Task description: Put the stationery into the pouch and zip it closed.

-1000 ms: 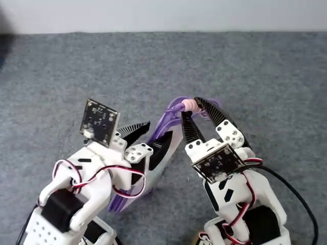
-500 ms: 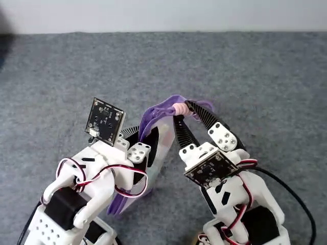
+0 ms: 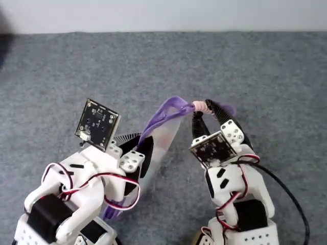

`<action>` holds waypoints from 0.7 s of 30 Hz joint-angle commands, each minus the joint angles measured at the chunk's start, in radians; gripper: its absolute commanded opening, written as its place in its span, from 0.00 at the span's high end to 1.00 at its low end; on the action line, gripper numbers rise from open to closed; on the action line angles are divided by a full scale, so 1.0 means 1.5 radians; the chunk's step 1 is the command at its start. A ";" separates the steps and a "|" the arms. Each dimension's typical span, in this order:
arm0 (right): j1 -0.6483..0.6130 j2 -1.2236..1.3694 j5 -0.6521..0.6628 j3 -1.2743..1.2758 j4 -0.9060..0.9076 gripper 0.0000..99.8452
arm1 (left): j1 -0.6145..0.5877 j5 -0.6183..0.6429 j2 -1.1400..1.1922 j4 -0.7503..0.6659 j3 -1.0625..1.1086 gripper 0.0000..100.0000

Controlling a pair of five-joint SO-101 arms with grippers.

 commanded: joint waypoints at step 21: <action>0.199 -0.002 0.072 0.229 -0.170 0.99 | -0.056 -0.003 -0.013 0.074 -0.188 0.99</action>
